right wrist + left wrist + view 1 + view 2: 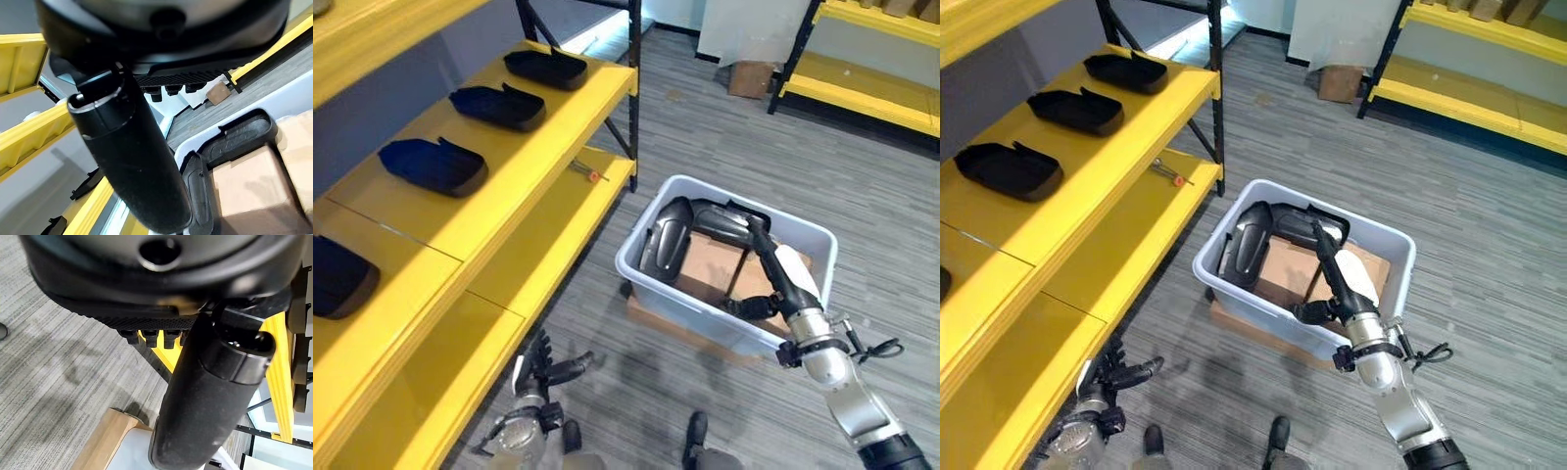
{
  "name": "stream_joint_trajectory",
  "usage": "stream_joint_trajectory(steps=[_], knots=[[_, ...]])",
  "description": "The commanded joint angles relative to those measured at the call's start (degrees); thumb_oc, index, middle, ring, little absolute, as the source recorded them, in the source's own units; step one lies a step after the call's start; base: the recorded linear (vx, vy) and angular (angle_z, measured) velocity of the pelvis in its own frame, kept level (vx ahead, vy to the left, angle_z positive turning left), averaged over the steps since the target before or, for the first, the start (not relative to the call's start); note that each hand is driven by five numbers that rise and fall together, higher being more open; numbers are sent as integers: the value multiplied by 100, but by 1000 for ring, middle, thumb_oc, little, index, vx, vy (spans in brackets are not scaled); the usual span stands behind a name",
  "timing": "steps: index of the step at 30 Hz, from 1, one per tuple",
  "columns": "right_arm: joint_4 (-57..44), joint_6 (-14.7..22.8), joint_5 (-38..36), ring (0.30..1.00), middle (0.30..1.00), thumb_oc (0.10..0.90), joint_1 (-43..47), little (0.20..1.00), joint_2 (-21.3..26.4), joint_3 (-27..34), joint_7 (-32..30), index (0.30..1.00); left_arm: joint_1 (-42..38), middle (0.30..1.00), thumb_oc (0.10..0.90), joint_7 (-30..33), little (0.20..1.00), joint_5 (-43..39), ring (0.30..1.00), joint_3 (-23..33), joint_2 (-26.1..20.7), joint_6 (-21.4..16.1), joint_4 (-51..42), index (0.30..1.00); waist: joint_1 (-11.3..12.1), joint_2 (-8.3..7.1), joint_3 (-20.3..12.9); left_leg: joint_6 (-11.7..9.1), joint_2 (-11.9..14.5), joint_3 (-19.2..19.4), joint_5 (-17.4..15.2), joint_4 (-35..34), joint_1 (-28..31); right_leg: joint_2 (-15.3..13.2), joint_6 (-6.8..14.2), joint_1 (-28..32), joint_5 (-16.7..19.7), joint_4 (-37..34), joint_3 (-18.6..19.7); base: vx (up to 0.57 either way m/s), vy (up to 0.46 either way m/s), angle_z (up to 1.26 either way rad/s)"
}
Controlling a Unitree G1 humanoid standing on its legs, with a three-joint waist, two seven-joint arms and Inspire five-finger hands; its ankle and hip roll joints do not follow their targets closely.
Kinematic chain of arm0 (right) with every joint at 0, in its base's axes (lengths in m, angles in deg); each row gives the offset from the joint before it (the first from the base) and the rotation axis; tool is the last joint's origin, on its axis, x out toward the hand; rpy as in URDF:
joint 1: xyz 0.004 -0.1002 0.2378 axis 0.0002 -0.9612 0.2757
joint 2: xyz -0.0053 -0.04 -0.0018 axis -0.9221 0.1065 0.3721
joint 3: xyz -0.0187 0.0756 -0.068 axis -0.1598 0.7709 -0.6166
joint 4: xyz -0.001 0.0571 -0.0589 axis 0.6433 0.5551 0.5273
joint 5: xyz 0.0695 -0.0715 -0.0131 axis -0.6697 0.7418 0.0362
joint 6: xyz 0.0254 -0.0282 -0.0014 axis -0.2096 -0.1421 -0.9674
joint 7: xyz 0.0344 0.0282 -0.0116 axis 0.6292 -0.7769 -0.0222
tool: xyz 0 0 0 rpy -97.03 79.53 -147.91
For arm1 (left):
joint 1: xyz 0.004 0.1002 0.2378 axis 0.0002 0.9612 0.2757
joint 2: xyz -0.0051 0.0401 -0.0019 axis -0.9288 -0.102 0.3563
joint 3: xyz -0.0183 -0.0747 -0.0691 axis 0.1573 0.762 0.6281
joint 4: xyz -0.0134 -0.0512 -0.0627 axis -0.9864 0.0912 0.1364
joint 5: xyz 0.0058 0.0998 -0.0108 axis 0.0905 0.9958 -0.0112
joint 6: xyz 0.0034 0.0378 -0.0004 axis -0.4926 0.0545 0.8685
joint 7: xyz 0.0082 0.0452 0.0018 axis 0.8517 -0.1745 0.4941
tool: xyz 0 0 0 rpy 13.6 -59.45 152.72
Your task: Move parts from the plastic box to the shelf.
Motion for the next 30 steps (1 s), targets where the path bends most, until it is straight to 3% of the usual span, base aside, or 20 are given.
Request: stream_joint_trajectory(steps=[1, 2, 3, 5, 6, 13, 17, 22, 30], knots=[[-438, 486, -29, 1000, 1000, 900, 745, 1000, 250, 287, -341, 1000, -257, 1000, 900, 53, 1000, 87, 1000, 30, -294, -505, -474, 1000, 105, -149, 266, -6, -548, -468, 23, -619, -452, 30, 226, 217, -681, 308, 263, 143, 116, 9], [-415, 484, -32, 1000, 1000, 900, 774, 1000, 256, 282, -358, 1000, -240, 1000, 900, 56, 1000, 103, 1000, 3, -283, -504, -495, 1000, 162, -137, 284, -60, -595, -590, 167, -770, -580, 37, 248, 247, -678, 312, 307, 233, 179, 2], [-373, 473, 42, 1000, 1000, 900, 926, 1000, 226, 172, -367, 1000, -203, 1000, 900, 58, 1000, 134, 1000, -10, -289, -510, -507, 1000, 330, -67, 293, -139, -777, -1002, 360, -1112, -683, 97, 281, 303, -703, 292, 460, 169, 130, -10], [-383, 482, 85, 1000, 1000, 900, 1022, 1000, 231, 114, -366, 1000, -195, 1000, 900, 64, 1000, 145, 1000, -13, -262, -519, -527, 1000, 384, -36, 307, -166, -818, -1130, 384, -1194, -636, 114, 300, 340, -765, 332, 587, 133, 145, -58], [-408, 502, 76, 1000, 1000, 900, 1040, 1000, 216, 70, -308, 1000, -165, 1000, 900, 52, 1000, 117, 1000, -7, -241, -526, -536, 1000, 357, -21, 265, -85, -785, -1159, 212, -1196, -508, 129, 329, 341, -837, 390, 694, 141, 184, -116], [-336, 373, 224, 1000, 1000, 900, 1106, 1000, 196, 67, -224, 1000, -274, 1000, 900, -41, 1000, 213, 1000, -125, -492, -520, -692, 1000, 347, -163, 248, 135, -937, -741, 12, -1161, -352, -147, 458, 279, -763, 390, 888, 82, 174, -49], [-24, 185, 533, 1000, 1000, 900, 1674, 1000, 465, -96, -346, 1000, -380, 1000, 900, 36, 1000, 208, 1000, -206, -619, -517, -731, 1000, 367, -246, 465, 248, -1060, -588, -61, -1068, -595, -318, 534, -42, -656, 413, 911, -18, 98, -10], [358, 13, 854, 1000, 1000, 900, 2473, 1000, 976, -382, -444, 1000, -552, 1000, 900, 72, 1000, 162, 1000, -365, -702, -532, -747, 1000, 436, -255, 823, 270, -1145, -615, -86, -876, -987, -393, 536, -323, -567, 463, 829, -20, 24, -2], [801, -194, 1187, 1000, 1000, 900, 3659, 1000, 1366, -912, -600, 1000, -821, 1000, 900, 263, 1000, 110, 1000, -490, -712, -553, -768, 1000, 535, -248, 1144, 249, -1139, -675, 21, -967, -1295, -386, 544, -678, -490, 511, 765, 6, -7, 2]])
